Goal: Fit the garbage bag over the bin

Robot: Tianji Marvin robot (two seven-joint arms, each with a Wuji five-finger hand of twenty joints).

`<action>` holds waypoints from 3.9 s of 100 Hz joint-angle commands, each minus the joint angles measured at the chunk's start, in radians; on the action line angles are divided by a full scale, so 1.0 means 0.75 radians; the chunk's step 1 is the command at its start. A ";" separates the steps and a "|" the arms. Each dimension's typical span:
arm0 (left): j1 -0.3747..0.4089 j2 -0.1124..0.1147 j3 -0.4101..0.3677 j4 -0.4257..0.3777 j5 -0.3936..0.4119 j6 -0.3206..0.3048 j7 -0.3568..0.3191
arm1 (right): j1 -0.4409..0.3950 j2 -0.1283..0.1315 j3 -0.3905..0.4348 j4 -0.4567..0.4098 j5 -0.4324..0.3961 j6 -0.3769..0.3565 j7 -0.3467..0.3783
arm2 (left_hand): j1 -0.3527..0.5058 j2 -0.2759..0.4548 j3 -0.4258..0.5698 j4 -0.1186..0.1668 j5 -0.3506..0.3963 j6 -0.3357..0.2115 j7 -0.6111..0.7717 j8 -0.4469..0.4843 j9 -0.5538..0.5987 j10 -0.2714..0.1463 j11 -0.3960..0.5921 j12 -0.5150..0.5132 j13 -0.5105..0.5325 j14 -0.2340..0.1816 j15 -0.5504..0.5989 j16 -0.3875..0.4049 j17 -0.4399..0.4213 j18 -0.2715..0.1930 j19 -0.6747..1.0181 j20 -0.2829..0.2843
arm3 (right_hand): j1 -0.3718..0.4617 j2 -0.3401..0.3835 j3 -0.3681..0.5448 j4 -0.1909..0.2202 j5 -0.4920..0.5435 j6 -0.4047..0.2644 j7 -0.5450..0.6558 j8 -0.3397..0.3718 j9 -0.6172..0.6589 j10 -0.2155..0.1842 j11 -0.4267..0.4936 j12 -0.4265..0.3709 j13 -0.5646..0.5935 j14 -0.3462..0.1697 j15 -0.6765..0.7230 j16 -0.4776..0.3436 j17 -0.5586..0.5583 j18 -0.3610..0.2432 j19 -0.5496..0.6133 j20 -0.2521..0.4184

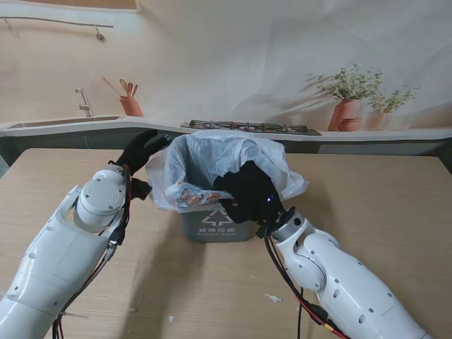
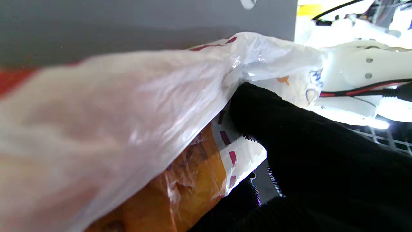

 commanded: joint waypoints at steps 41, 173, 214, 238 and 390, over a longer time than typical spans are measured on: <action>0.069 -0.036 -0.057 -0.061 0.047 -0.354 0.162 | -0.005 -0.030 -0.038 -0.046 0.055 0.132 0.109 | 0.185 0.061 -0.188 0.046 0.088 -0.098 -0.037 -0.019 -0.006 -0.091 -0.004 -0.008 -0.032 -0.062 -0.016 -0.046 0.002 -0.052 -0.046 -0.110 | 0.066 -0.070 0.183 -0.029 0.073 -0.030 0.048 -0.016 0.080 0.058 -0.016 0.015 0.099 0.030 0.088 -0.015 0.081 0.048 0.084 0.039; 0.273 0.241 -0.156 -0.406 0.870 -0.972 -0.543 | -0.018 -0.019 -0.074 -0.117 0.026 0.239 0.204 | 0.084 -0.388 0.828 -0.026 0.458 -0.346 0.614 0.330 0.557 -0.316 0.555 0.388 0.393 -0.139 0.527 0.130 0.133 0.049 0.336 -0.049 | -0.062 0.133 -0.067 0.064 -0.242 0.007 -0.083 -0.123 -0.313 0.000 -0.070 -0.196 -0.262 0.034 -0.119 -0.006 -0.191 -0.032 -0.029 0.010; 0.239 0.226 -0.086 -0.367 0.894 -0.932 -0.476 | -0.115 0.000 0.060 -0.220 -0.018 0.061 0.176 | 0.338 -0.479 0.788 -0.138 0.708 -0.591 1.143 0.323 1.005 -0.372 0.545 0.657 0.667 -0.156 0.649 0.173 0.013 0.046 0.788 -0.038 | -0.358 0.506 -0.569 0.288 -0.769 0.258 -0.577 -0.042 -1.028 0.085 -0.354 -0.416 -0.836 0.076 -0.504 -0.105 -0.437 -0.070 -0.177 -0.087; 0.249 0.229 -0.082 -0.385 0.894 -0.922 -0.494 | -0.216 -0.012 0.227 -0.360 -0.005 0.020 0.109 | 0.342 -0.468 0.786 -0.145 0.698 -0.599 1.145 0.363 1.009 -0.383 0.528 0.684 0.667 -0.160 0.647 0.176 0.013 0.046 0.789 -0.039 | -0.357 0.553 -0.689 0.305 -0.692 0.266 -0.616 -0.062 -0.980 0.093 -0.390 -0.438 -0.835 0.065 -0.557 -0.133 -0.437 -0.072 -0.178 -0.094; 0.226 0.224 -0.039 -0.335 0.907 -0.930 -0.458 | 0.160 -0.017 0.293 0.008 0.399 0.236 0.640 | 0.339 -0.473 0.802 -0.159 0.706 -0.607 1.139 0.369 1.022 -0.386 0.512 0.701 0.678 -0.167 0.646 0.179 0.010 0.056 0.777 -0.046 | -0.029 0.090 0.054 -0.055 0.089 -0.097 0.013 -0.129 0.101 0.005 -0.111 -0.204 -0.026 0.034 -0.253 -0.105 -0.156 0.033 -0.128 -0.066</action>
